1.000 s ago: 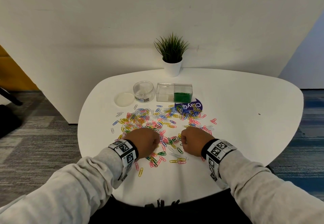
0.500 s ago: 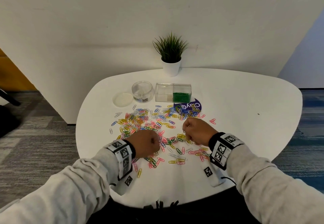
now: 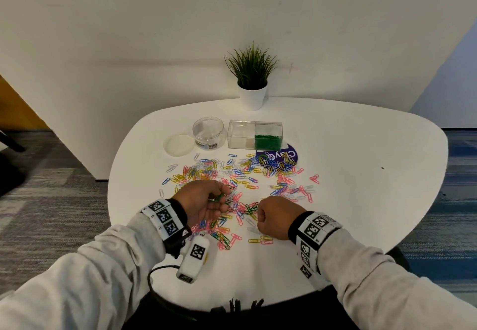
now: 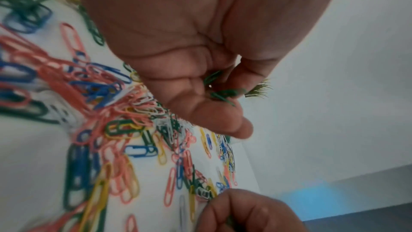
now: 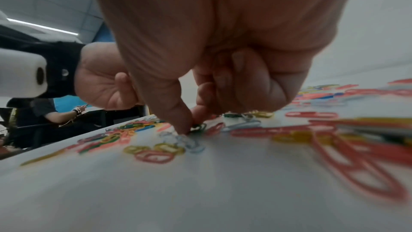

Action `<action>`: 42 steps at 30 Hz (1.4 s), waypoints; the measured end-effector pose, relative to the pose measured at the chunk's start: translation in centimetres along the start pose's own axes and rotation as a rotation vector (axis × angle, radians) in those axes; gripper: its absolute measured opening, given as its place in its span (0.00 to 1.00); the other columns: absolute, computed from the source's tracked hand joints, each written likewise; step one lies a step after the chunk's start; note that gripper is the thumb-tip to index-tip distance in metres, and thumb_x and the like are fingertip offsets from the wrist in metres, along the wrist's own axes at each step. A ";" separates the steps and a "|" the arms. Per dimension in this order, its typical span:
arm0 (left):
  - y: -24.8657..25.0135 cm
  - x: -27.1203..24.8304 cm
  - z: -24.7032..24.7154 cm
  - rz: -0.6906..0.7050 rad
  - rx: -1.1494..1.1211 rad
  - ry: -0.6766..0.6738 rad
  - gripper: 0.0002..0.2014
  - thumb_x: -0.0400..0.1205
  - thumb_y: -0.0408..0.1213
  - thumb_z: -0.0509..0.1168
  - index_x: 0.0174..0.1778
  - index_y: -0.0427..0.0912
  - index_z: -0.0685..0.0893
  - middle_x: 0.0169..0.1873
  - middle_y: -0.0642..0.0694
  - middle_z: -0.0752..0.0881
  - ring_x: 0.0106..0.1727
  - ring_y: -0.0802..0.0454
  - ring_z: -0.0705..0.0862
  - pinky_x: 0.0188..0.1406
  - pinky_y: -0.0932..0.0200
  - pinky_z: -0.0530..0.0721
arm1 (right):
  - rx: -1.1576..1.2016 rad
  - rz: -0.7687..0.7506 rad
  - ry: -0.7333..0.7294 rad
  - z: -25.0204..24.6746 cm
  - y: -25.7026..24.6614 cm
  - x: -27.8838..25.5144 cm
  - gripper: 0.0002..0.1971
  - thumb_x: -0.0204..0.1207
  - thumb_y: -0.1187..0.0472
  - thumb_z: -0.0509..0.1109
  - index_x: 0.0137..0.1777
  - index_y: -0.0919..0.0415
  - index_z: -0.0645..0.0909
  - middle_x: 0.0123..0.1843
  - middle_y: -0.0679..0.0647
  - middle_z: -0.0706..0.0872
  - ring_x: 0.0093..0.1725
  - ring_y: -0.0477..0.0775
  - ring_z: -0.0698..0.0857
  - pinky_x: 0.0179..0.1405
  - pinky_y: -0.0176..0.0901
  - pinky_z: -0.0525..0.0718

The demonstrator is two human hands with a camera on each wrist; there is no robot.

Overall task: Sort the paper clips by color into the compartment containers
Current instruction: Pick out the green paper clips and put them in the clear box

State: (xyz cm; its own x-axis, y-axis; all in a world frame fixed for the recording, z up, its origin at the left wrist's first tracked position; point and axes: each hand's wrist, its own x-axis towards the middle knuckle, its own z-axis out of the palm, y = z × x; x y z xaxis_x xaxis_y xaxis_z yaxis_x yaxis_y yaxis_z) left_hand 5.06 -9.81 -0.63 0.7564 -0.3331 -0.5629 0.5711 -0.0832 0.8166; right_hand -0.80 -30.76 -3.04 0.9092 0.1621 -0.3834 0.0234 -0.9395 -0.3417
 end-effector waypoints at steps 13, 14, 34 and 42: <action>9.9 6.1 3.6 0.103 0.459 0.061 0.13 0.85 0.22 0.51 0.47 0.38 0.80 0.36 0.42 0.83 0.29 0.55 0.74 0.20 0.65 0.70 | 0.440 0.056 0.357 -12.8 3.6 5.8 0.13 0.81 0.67 0.58 0.54 0.58 0.84 0.48 0.50 0.84 0.38 0.45 0.80 0.34 0.36 0.74; 11.0 6.9 4.3 0.126 0.464 0.079 0.13 0.86 0.23 0.52 0.45 0.38 0.81 0.35 0.42 0.83 0.29 0.54 0.73 0.20 0.65 0.70 | 0.407 0.067 0.395 -13.9 3.9 7.0 0.14 0.81 0.69 0.57 0.53 0.58 0.84 0.51 0.52 0.84 0.41 0.47 0.81 0.37 0.37 0.75; 16.2 12.0 8.9 0.256 0.670 -0.058 0.14 0.87 0.29 0.60 0.68 0.39 0.82 0.65 0.40 0.84 0.60 0.46 0.84 0.60 0.56 0.85 | 0.002 0.154 0.202 -10.4 7.9 2.9 0.18 0.82 0.62 0.58 0.71 0.56 0.76 0.69 0.58 0.77 0.64 0.61 0.81 0.64 0.54 0.81; 12.8 -0.4 -1.1 0.357 2.219 -0.324 0.20 0.88 0.46 0.52 0.75 0.60 0.75 0.68 0.55 0.81 0.68 0.52 0.80 0.69 0.54 0.77 | -0.150 -0.151 0.075 -4.5 3.5 0.8 0.11 0.83 0.54 0.62 0.61 0.47 0.82 0.59 0.50 0.81 0.58 0.55 0.81 0.55 0.47 0.81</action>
State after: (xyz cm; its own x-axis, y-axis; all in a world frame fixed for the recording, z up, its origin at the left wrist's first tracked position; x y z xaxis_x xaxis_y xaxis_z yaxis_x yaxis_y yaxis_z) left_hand 12.44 -9.72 9.87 0.5227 -0.6393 -0.5640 -0.8398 -0.5002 -0.2112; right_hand 1.87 -35.25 -0.64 0.9189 0.2866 -0.2709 0.2180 -0.9416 -0.2567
